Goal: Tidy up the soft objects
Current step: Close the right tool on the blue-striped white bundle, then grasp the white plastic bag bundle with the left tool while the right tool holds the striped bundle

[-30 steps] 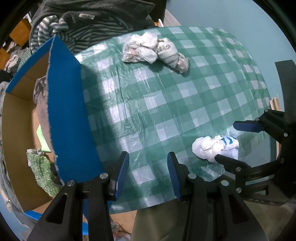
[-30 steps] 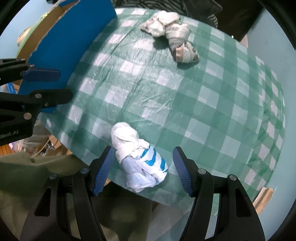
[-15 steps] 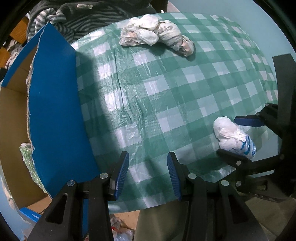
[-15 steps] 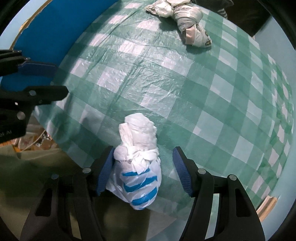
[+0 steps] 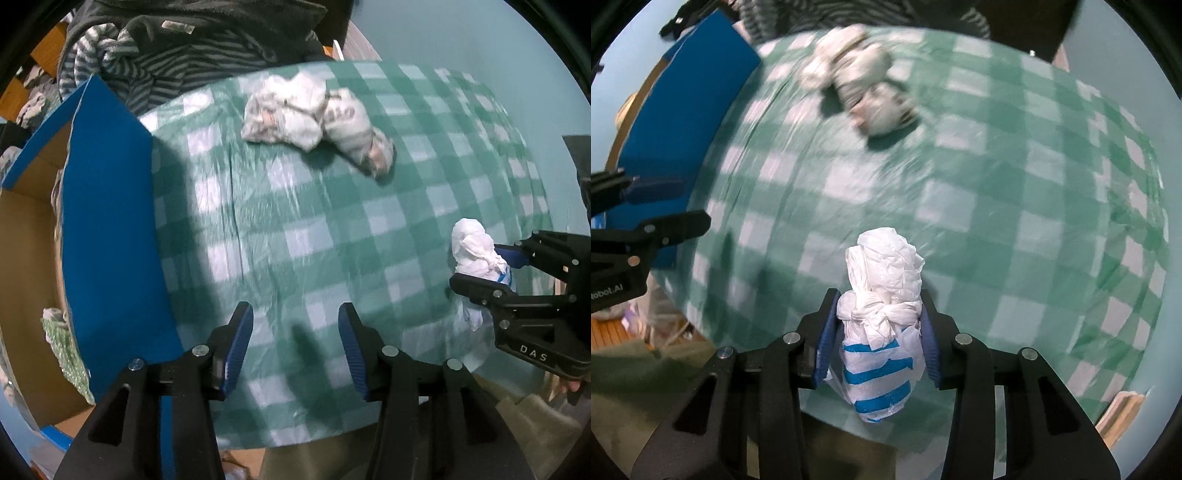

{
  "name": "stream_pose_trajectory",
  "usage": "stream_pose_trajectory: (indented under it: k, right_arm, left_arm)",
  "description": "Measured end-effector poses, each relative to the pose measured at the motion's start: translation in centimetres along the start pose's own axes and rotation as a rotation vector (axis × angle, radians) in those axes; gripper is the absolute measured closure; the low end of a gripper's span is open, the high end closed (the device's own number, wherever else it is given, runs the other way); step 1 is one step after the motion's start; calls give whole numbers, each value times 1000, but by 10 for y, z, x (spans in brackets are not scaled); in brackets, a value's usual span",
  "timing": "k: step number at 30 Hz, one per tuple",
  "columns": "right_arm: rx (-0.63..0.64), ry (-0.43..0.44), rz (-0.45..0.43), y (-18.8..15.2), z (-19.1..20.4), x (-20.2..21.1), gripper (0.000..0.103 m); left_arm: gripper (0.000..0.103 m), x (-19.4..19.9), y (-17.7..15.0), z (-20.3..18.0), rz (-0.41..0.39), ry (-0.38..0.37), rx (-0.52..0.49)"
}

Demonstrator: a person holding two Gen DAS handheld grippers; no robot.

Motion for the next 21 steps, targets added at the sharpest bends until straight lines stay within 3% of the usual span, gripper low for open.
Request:
stream_pose_trajectory:
  k: [2, 5, 21]
  right_arm:
    - [-7, -2, -13, 5, -9, 6, 63]
    - [-10, -14, -30, 14, -20, 15, 63]
    - [-28, -45, -86, 90, -58, 37, 63]
  left_arm:
    - [52, 2, 11, 1, -4, -6, 19]
    - [41, 3, 28, 0, -17, -17, 60]
    - [38, -15, 108, -17, 25, -73, 329]
Point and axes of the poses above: each gripper's, at about its wrist camera, not at the fingertips, and x roughly against the way its jaws point, z to its left, y to its top, the point moved 10 cm from there along -x, roughly the way its jaws point, and after that the axes turned 8 degrees about y, right-handed, at the moved point
